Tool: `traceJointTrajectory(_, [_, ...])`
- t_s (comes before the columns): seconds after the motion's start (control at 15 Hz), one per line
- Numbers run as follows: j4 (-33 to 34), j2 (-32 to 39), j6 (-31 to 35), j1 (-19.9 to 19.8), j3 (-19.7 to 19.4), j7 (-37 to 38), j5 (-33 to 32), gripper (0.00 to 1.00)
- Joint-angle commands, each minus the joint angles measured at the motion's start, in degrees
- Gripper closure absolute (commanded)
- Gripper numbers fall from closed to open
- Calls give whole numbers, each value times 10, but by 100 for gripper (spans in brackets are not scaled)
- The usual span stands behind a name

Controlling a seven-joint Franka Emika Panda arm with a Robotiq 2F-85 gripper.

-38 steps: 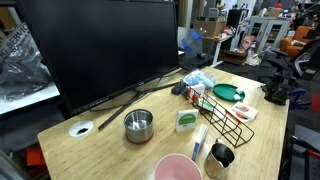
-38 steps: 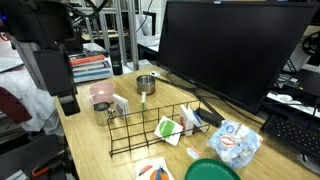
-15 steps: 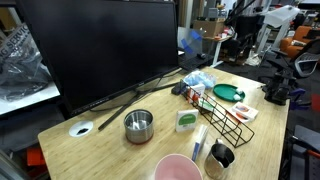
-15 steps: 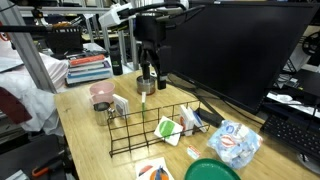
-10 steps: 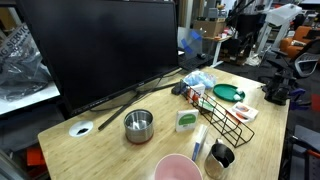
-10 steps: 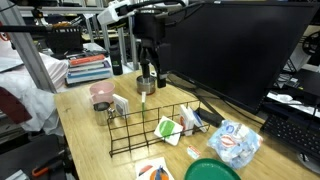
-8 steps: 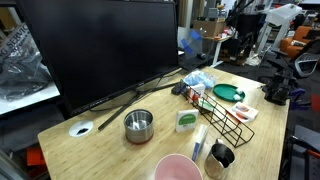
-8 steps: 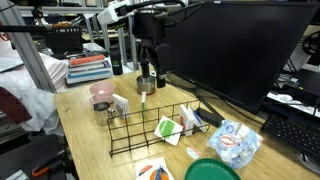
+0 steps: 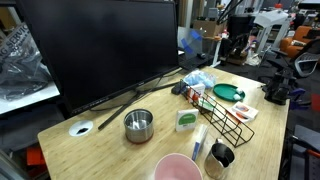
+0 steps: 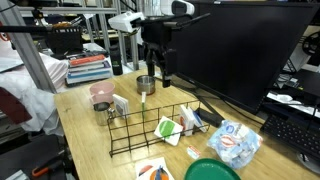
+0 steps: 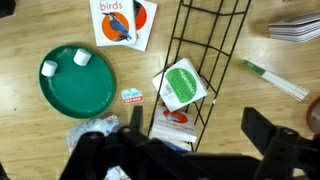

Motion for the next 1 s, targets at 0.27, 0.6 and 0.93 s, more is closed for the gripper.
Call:
traceJointTrajectory(0.27, [119, 141, 27, 2, -14, -15, -6, 0])
traceJointTrajectory(0.6, [211, 251, -8, 3, -29, -41, -24, 0])
traceJointTrajectory(0.93, [282, 329, -5, 12, -39, -54, -63, 0])
